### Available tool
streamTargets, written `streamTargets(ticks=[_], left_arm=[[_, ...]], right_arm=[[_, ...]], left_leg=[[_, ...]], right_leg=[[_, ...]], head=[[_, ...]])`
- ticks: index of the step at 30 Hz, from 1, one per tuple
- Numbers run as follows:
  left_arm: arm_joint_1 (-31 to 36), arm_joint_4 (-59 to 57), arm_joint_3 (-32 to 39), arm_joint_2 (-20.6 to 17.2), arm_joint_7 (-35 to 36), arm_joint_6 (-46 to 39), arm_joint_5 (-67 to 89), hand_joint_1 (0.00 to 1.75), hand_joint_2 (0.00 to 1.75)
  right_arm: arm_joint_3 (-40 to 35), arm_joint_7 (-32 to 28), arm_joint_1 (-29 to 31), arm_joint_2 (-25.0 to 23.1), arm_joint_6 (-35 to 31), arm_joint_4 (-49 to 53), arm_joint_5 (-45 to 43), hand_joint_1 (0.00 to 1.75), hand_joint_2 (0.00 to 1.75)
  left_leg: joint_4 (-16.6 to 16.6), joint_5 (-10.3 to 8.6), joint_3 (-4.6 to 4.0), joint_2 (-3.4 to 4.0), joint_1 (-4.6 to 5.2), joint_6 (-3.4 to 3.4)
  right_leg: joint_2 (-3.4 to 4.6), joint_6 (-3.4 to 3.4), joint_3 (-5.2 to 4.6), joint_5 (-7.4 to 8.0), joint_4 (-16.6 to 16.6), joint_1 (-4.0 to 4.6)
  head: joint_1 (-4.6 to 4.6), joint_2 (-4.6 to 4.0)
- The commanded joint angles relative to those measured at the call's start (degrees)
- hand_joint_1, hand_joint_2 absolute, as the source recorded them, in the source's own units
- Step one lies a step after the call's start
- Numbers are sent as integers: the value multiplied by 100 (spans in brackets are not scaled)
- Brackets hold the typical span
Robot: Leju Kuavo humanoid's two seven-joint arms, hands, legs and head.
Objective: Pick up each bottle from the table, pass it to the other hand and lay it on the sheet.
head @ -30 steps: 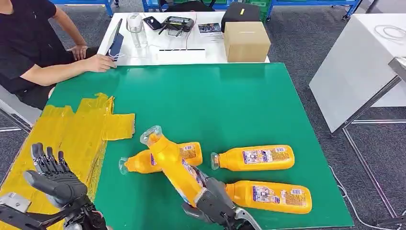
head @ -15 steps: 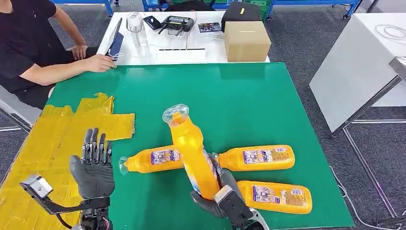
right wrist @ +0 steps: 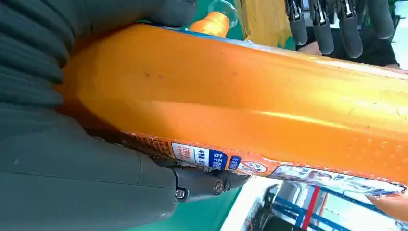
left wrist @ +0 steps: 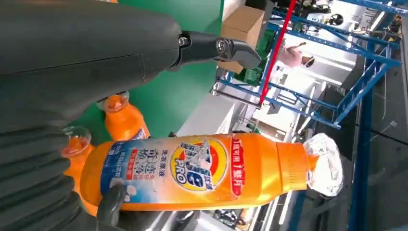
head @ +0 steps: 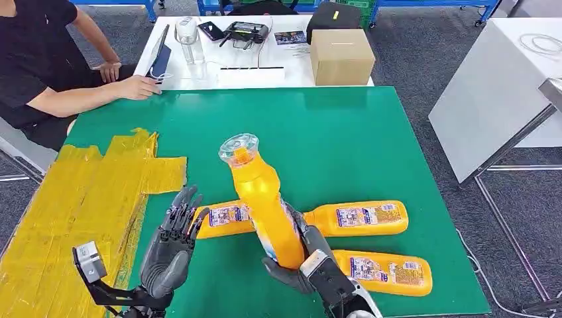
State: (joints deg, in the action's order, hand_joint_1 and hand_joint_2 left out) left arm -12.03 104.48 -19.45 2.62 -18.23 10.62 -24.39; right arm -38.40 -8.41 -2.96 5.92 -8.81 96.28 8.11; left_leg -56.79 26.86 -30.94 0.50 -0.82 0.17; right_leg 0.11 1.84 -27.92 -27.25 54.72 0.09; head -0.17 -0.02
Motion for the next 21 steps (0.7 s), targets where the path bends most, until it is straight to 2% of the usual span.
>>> streamTargets(ticks=[1, 13, 21], left_arm=[[103, -300, -158, -172, 11, 190, -65, 0, 175], [158, -377, 80, -21, 156, 24, -67, 0, 175], [202, -413, 85, 9, 179, -33, -21, 0, 175]], right_arm=[[-232, 226, 751, -216, 190, -604, 73, 175, 175], [-1361, 416, 1564, -567, 672, -1226, 427, 175, 175], [-1634, 457, 1720, -637, 835, -1406, 468, 175, 175]], left_leg=[[8, -4, 7, 12, 5, 3], [8, -5, 9, 18, 3, 5], [7, -9, 1, 3, 5, 8]], right_leg=[[15, 0, -1, 7, -3, -4], [20, -1, 0, 5, 1, -3], [3, 1, -2, 5, 0, -4]], head=[[0, 0], [0, 0], [0, 0]])
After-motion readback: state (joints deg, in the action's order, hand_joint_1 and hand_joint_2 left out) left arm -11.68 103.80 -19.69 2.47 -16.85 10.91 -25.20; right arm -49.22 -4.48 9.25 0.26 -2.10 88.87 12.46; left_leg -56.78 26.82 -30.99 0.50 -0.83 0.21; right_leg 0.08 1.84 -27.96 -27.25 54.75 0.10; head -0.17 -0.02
